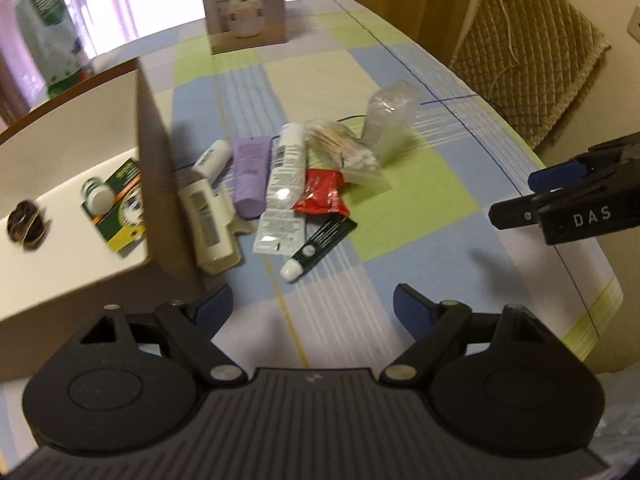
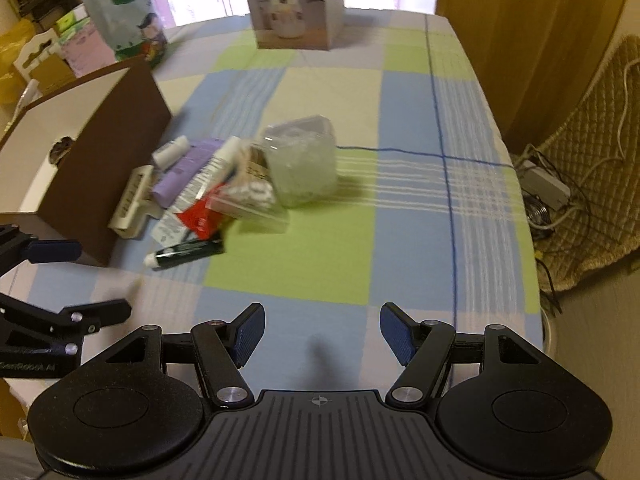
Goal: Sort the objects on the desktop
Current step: 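Grasp the green-and-white tube with the left tool while the right tool reaches the cream hair clip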
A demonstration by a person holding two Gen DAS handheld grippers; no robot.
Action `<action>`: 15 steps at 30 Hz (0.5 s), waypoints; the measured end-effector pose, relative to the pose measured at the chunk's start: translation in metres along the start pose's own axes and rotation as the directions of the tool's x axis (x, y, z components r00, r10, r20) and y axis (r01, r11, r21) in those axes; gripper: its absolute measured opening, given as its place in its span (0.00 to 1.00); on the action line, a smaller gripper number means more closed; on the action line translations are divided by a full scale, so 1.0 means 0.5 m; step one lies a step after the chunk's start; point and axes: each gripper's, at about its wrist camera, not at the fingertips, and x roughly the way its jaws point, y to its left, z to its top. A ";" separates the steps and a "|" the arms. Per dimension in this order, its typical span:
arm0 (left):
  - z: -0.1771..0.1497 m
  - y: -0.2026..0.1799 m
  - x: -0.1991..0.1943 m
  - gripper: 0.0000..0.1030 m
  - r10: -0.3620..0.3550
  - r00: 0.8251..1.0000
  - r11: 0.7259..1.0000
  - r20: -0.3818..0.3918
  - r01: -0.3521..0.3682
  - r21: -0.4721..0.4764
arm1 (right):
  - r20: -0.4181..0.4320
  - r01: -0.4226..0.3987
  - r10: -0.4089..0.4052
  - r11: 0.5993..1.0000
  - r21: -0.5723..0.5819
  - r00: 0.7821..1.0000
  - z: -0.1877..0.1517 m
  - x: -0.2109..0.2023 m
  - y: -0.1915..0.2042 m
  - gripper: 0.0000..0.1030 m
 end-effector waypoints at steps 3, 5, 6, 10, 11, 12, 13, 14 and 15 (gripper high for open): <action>0.010 -0.011 0.023 0.66 -0.011 1.000 0.999 -0.001 0.011 0.033 | -0.014 0.008 -0.008 1.000 0.018 1.000 -0.002 0.010 -0.017 0.68; 0.014 -0.014 0.038 0.65 -0.015 1.000 0.999 -0.004 0.015 0.045 | -0.024 0.013 -0.013 0.999 0.030 1.000 -0.003 0.015 -0.028 0.68; 0.016 -0.013 0.046 0.62 -0.014 1.000 0.999 -0.006 0.014 0.045 | -0.029 0.016 -0.014 0.999 0.035 0.999 -0.004 0.018 -0.033 0.68; 0.021 -0.008 0.078 0.53 -0.011 1.000 0.999 -0.016 0.012 0.043 | -0.048 0.025 -0.023 0.998 0.053 0.999 -0.003 0.029 -0.051 0.68; 0.023 -0.006 0.086 0.50 -0.010 1.000 0.999 -0.018 0.011 0.042 | -0.052 0.028 -0.025 0.998 0.056 0.998 -0.002 0.033 -0.055 0.68; 0.024 -0.005 0.094 0.48 -0.010 1.000 0.999 -0.020 0.010 0.042 | -0.055 0.031 -0.028 0.998 0.059 0.998 -0.001 0.036 -0.059 0.68; 0.026 -0.004 0.102 0.45 -0.009 1.000 0.999 -0.023 0.010 0.041 | -0.058 0.032 -0.029 0.998 0.060 0.998 0.001 0.039 -0.062 0.68; 0.027 -0.003 0.110 0.39 -0.008 1.000 0.999 -0.025 0.009 0.041 | -0.060 0.033 -0.029 0.998 0.061 0.998 0.003 0.042 -0.065 0.68; 0.028 -0.001 0.118 0.36 -0.007 1.000 0.999 -0.027 0.008 0.041 | -0.063 0.034 -0.030 0.998 0.059 0.998 0.005 0.045 -0.067 0.68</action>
